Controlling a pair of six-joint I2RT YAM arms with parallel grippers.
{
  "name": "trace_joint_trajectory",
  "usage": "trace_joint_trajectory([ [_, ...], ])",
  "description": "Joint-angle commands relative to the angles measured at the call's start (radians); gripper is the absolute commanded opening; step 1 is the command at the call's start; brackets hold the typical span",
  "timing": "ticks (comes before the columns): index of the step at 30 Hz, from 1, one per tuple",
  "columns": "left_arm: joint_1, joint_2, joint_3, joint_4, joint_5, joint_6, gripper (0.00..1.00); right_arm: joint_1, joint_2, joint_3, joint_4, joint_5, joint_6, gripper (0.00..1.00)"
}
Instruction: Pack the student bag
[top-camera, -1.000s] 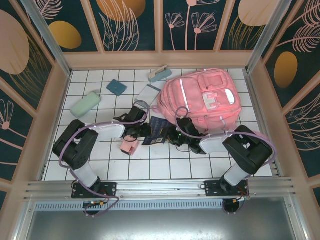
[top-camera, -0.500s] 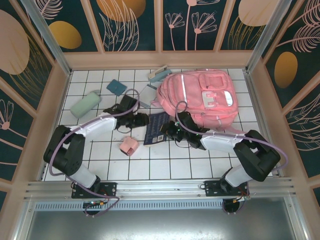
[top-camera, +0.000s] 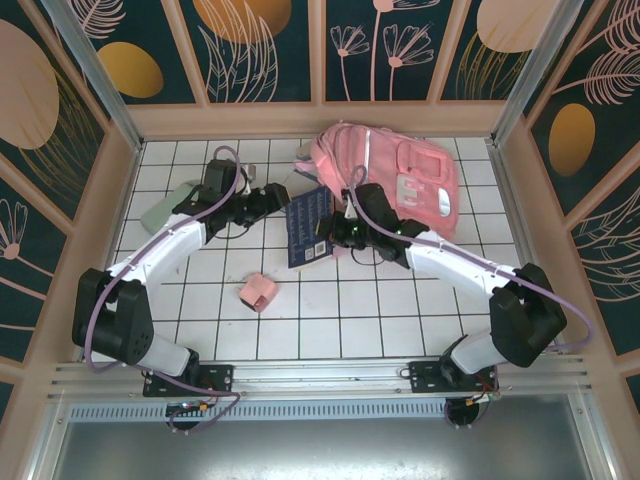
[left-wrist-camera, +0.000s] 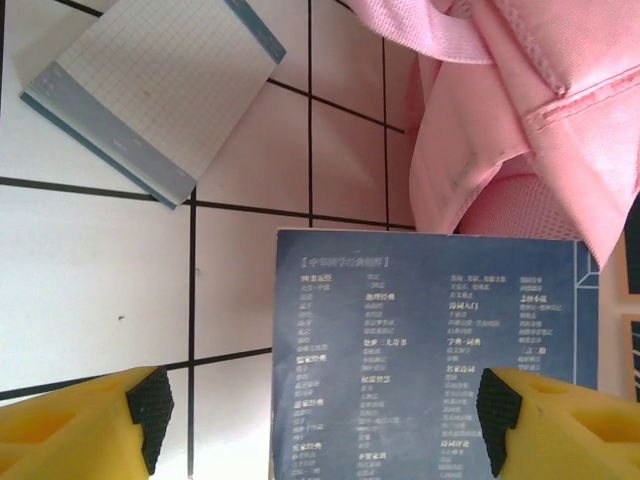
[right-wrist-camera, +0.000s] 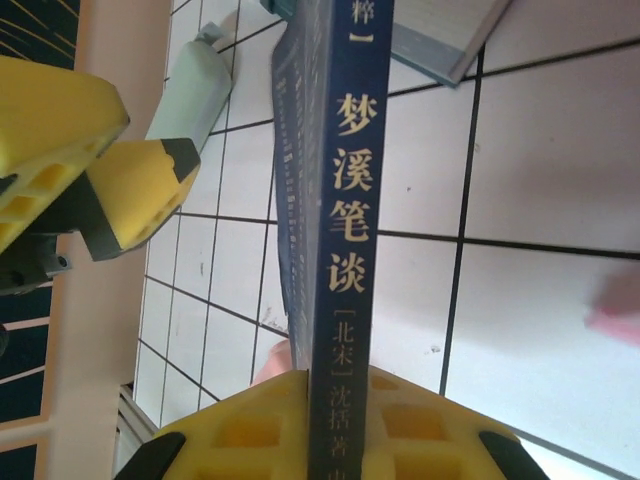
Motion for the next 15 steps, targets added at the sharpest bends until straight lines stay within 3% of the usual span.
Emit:
trace_joint_trajectory([
  [1,0.020,-0.035,0.033,0.037,0.024,-0.034,0.83,-0.029,0.002,0.123,0.072,-0.086,-0.141,0.00],
  [7,0.026,-0.042,-0.012,0.105,0.066,-0.085,0.84,-0.143,-0.013,0.107,0.162,-0.222,-0.124,0.00],
  [10,0.026,-0.047,-0.036,0.137,0.070,-0.109,0.84,-0.197,-0.007,0.077,0.278,-0.368,-0.066,0.00],
  [15,0.038,-0.057,-0.028,0.117,0.047,-0.095,0.84,-0.157,0.071,0.165,0.122,-0.397,-0.174,0.00],
])
